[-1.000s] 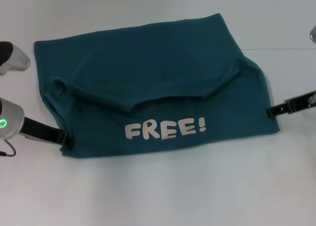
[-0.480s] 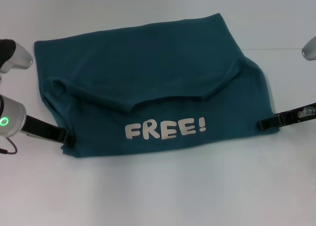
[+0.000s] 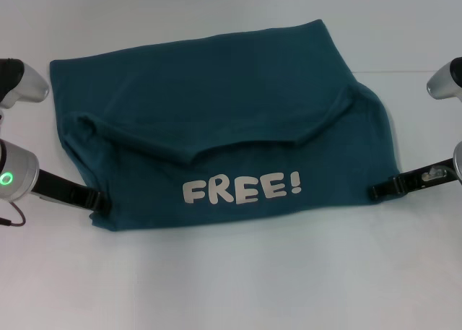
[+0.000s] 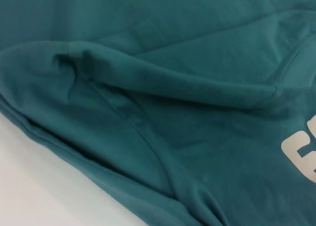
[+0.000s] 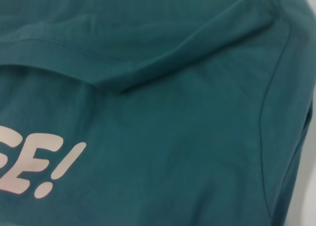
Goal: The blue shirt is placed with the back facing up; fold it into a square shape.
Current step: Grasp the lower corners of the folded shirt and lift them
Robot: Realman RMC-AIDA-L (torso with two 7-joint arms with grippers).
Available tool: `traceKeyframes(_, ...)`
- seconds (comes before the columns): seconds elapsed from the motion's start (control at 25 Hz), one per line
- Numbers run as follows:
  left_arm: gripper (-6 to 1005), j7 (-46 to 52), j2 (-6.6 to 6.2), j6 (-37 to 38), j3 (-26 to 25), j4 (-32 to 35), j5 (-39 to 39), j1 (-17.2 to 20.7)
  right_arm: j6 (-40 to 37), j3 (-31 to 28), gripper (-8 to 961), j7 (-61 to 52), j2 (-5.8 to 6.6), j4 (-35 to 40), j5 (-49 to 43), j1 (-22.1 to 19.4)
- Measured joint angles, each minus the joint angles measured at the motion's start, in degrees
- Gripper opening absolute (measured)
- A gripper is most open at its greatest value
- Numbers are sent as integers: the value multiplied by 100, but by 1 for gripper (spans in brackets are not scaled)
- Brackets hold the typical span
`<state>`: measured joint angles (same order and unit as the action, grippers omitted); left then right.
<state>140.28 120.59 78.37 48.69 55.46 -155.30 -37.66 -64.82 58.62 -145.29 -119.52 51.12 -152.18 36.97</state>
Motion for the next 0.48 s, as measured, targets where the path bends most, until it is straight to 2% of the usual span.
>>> traceKeyframes(0.28, 89, -1, -8, -5, -15, 0, 0, -4, 30, -10, 577, 92, 2, 50, 221, -43)
traceKeyframes(0.48, 94, -53, 7, -16, -19, -52, 0, -8, -48, -65, 369, 240, 10, 84, 293, -18)
